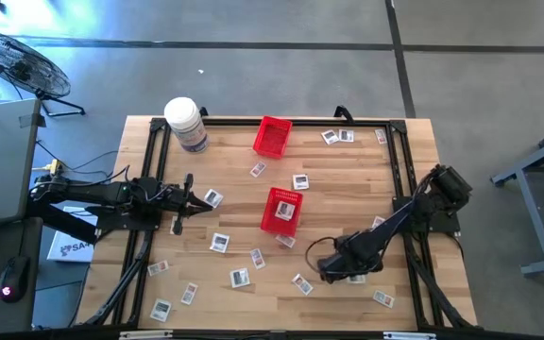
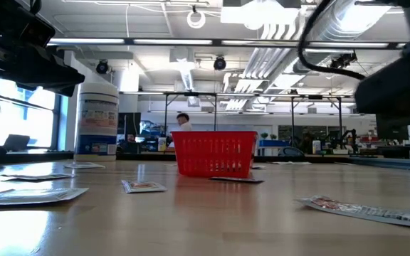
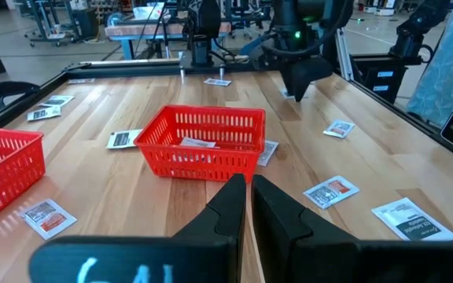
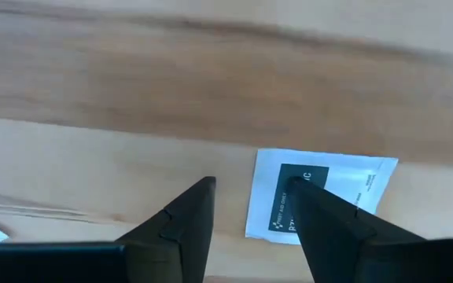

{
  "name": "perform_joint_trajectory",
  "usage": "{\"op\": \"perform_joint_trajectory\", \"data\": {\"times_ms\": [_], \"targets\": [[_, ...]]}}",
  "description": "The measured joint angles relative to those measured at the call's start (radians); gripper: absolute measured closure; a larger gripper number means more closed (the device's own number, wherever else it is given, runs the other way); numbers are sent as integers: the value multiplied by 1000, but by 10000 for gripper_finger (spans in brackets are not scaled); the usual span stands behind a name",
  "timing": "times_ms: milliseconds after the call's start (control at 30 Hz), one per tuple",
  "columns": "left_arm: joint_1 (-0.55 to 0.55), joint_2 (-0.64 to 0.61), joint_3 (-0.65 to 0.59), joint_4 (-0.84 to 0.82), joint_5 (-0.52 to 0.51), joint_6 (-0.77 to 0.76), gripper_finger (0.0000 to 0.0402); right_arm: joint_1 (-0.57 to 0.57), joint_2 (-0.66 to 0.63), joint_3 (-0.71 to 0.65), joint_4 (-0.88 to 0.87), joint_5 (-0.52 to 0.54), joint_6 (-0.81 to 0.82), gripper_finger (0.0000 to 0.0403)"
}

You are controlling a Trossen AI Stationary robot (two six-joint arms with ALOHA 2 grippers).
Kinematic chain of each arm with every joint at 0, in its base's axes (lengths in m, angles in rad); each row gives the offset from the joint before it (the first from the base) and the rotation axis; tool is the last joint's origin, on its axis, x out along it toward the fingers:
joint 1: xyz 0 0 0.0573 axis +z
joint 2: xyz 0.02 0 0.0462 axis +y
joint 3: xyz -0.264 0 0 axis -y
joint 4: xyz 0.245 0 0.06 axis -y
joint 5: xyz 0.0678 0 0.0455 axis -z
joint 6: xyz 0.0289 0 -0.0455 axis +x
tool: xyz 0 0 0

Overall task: Pick & Place First Aid Supplies
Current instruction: Put the white towelette pack into the bottom red bin

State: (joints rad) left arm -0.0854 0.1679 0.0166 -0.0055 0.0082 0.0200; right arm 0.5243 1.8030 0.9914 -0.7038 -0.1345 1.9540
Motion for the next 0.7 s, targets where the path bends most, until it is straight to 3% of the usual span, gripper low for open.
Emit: {"op": "perform_joint_trajectory", "data": {"times_ms": [433,600,700], "targets": [[0,0,0,0,0,0,380,-106,5,62,-55,187,-292,249],[0,0,0,0,0,0,380,-122,7,133,-182,230,-302,256],[0,0,0,0,0,0,380,-120,7,136,-214,193,-247,257]]}}
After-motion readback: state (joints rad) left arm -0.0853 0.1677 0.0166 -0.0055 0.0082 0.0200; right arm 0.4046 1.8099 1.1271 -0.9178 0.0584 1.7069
